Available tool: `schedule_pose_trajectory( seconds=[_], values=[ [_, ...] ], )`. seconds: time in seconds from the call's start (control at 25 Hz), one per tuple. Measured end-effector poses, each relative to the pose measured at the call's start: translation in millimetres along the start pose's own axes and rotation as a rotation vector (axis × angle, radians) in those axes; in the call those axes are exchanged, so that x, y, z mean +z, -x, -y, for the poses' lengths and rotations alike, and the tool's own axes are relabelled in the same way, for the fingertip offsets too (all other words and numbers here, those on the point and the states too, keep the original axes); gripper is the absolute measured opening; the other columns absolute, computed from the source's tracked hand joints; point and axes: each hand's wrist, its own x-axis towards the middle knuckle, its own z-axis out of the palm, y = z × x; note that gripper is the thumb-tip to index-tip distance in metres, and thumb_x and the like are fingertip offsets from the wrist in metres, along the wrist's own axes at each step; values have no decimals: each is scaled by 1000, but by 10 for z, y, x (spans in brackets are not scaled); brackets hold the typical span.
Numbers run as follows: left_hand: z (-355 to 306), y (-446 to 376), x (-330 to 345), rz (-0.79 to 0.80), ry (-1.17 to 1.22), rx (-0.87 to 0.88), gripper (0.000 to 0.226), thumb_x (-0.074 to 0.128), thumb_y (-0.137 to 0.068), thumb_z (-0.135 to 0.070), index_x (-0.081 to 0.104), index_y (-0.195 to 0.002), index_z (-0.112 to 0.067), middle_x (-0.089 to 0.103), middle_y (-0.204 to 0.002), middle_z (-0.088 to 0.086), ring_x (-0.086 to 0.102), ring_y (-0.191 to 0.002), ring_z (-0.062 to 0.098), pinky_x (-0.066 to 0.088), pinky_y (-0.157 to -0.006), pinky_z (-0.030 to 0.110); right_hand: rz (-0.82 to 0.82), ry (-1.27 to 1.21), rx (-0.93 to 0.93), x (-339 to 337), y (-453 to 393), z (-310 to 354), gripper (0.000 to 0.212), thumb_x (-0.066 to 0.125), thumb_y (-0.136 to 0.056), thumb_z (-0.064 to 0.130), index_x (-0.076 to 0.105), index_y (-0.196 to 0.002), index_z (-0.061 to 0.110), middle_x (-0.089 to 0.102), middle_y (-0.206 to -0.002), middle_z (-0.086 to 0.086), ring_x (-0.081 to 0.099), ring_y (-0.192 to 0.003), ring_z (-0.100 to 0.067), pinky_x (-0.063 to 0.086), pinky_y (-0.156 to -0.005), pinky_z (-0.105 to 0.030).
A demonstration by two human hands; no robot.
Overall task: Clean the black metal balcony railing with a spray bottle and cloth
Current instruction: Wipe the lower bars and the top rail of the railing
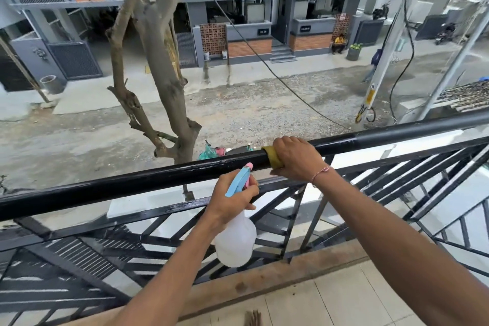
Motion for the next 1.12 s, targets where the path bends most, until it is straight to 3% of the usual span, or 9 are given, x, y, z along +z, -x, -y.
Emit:
schedule_pose_trajectory(
  seconds=[0.2,0.32,0.36,0.48,0.56,0.76,0.92,1.12],
  values=[
    [136,-115,218,19,-13,-58,6,69,-88,-3,68,-84,-6,61,-85,11,62,-78,18,59,-61,31,38,-30,73,19,102,-545,75,78,-70,64,45,-117,15,61,-116,-6,60,-110,-28,46,-100,-41],
    [204,-170,347,48,-28,-50,8,68,-90,-5,68,-84,-9,62,-94,22,65,-83,22,59,-61,31,48,-18,101,6,201,-745,95,75,-57,80,44,-119,16,60,-114,-4,59,-109,-26,45,-103,-42],
    [212,-204,403,61,-25,-40,10,68,-90,-5,68,-82,-11,62,-96,23,65,-84,22,60,-62,32,55,-1,99,10,223,-765,103,67,-54,90,43,-122,16,59,-116,-6,58,-110,-28,43,-106,-43],
    [226,-295,588,59,-19,-39,16,67,-90,-2,67,-79,-13,61,-90,19,63,-77,18,61,-62,34,102,11,116,-4,194,-671,125,18,-51,109,45,-128,15,61,-119,-17,57,-113,-36,32,-114,-53],
    [232,-320,695,61,-29,-53,8,66,-91,-1,67,-86,-8,59,-83,11,61,-71,14,60,-61,31,90,18,131,-13,171,-598,119,9,-62,105,48,-129,15,62,-120,-18,56,-115,-38,29,-115,-57],
    [269,-381,934,81,-40,-82,4,67,-91,-3,68,-93,-6,62,-83,7,63,-73,14,59,-62,29,0,65,-71,182,308,-823,74,31,-97,67,32,-146,12,51,-136,-12,47,-130,-34,20,-121,-57],
    [245,-352,1092,63,-42,-102,4,67,-91,-2,68,-94,-5,61,-82,6,62,-70,11,59,-61,27,12,34,-162,150,340,-949,70,45,-94,49,24,-151,13,45,-141,-13,43,-133,-32,17,-123,-53],
    [170,-388,1324,13,-31,-119,5,67,-90,-1,69,-92,-6,62,-84,6,64,-68,8,61,-62,30,3,-38,-204,152,346,-1088,74,26,-89,51,22,-153,15,44,-141,-13,43,-131,-30,19,-123,-48]
  ],
)
